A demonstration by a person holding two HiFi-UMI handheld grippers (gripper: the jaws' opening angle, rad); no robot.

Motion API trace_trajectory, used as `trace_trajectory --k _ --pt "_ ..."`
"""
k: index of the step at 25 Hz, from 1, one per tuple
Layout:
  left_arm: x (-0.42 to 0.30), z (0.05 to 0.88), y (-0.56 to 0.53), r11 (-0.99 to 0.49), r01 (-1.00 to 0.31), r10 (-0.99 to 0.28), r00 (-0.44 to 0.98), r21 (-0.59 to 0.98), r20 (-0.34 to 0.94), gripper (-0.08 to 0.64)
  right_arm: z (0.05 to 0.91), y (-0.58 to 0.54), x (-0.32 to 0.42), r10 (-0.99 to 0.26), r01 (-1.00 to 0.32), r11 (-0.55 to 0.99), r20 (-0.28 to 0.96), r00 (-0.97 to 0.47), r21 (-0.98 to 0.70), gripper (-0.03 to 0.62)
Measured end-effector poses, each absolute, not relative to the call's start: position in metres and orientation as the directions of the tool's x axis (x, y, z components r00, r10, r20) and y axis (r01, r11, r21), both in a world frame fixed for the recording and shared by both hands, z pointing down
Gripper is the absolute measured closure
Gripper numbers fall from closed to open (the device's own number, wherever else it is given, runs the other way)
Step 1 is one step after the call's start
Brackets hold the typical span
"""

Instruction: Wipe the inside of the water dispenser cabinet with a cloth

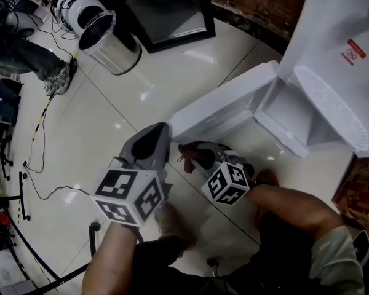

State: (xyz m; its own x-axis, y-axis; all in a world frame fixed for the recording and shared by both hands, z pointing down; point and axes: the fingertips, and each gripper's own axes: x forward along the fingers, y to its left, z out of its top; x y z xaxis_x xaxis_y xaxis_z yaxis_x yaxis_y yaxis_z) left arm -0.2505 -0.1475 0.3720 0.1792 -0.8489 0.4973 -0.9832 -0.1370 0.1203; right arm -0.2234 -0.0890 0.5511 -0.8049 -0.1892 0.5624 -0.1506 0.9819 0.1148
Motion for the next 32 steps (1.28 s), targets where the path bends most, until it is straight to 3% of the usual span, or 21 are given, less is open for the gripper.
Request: trace_trajectory --k 14,21,32 --pt "-0.255 0.371 -0.15 -0.148 -0.98 -0.85 0.195 0.132 0.489 0.56 0.557 -0.156 -0.199 -0.381 -0.39 0.914 0.554 -0.74 0.107 0.506" --pt "-0.255 0.371 -0.151 -0.147 -0.979 -0.85 0.197 0.138 0.488 0.56 0.558 -0.169 -0.199 -0.403 -0.431 0.898 0.553 -0.729 0.086 0.505" --pt "-0.257 0.372 -0.151 -0.127 -0.984 -0.854 0.174 0.128 0.49 0.56 0.567 -0.227 -0.122 -0.593 -0.677 0.73 0.578 -0.561 0.093 0.505"
